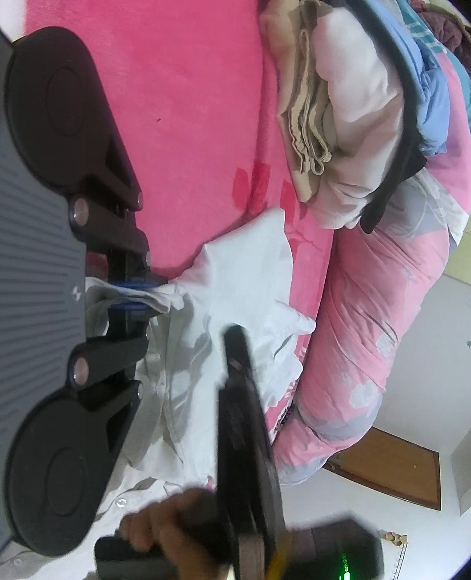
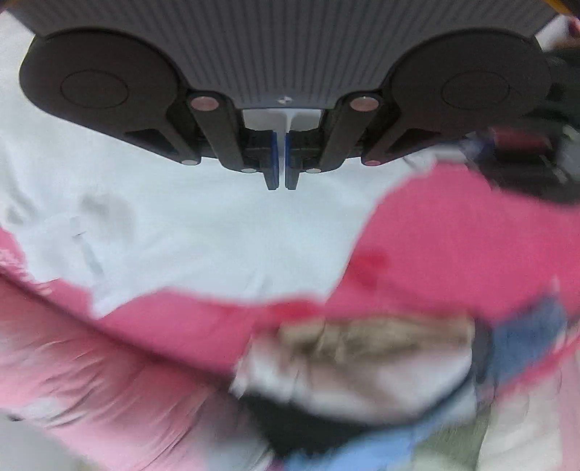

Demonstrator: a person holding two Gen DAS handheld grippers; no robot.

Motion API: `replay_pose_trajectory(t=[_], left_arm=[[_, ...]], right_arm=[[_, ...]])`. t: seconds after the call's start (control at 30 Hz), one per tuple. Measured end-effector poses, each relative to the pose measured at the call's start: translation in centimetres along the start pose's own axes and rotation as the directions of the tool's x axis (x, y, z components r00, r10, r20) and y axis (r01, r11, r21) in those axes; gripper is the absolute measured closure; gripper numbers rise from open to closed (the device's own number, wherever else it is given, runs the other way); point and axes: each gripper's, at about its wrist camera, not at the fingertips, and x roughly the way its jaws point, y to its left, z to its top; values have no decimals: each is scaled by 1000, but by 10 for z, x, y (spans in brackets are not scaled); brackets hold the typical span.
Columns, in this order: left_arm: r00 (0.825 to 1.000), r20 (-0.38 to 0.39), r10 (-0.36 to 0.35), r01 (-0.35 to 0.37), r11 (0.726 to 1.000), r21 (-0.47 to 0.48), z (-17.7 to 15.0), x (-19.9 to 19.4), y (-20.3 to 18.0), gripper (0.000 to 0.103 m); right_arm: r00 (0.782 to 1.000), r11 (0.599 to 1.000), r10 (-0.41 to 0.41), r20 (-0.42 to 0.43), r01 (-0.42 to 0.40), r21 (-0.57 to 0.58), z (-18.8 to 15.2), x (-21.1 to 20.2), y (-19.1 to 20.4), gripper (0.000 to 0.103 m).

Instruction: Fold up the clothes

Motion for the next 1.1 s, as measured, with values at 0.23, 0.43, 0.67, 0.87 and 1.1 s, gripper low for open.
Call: replay_pose_trajectory(t=[0.23, 0.43, 0.67, 0.87, 1.1], left_arm=[[1000, -11, -9, 9, 1000, -13, 1, 0, 2, 81], [998, 1, -68, 67, 997, 29, -1, -4, -5, 30], [999, 17, -43, 43, 999, -4, 1, -10, -1, 16], [999, 39, 27, -25, 999, -26, 9, -28, -2, 16], [996, 47, 75, -77, 996, 49, 61, -36, -17, 15]], right_arm=[[998, 998, -16, 53, 12, 65, -27, -36, -4, 99], [986, 982, -127, 104, 110, 156, -52, -82, -15, 91], [933, 887, -347, 97, 293, 356, -118, -163, -40, 80], [877, 771, -476, 64, 382, 509, -176, -214, -69, 80], [893, 821, -424, 154, 306, 483, -148, -200, -103, 80]])
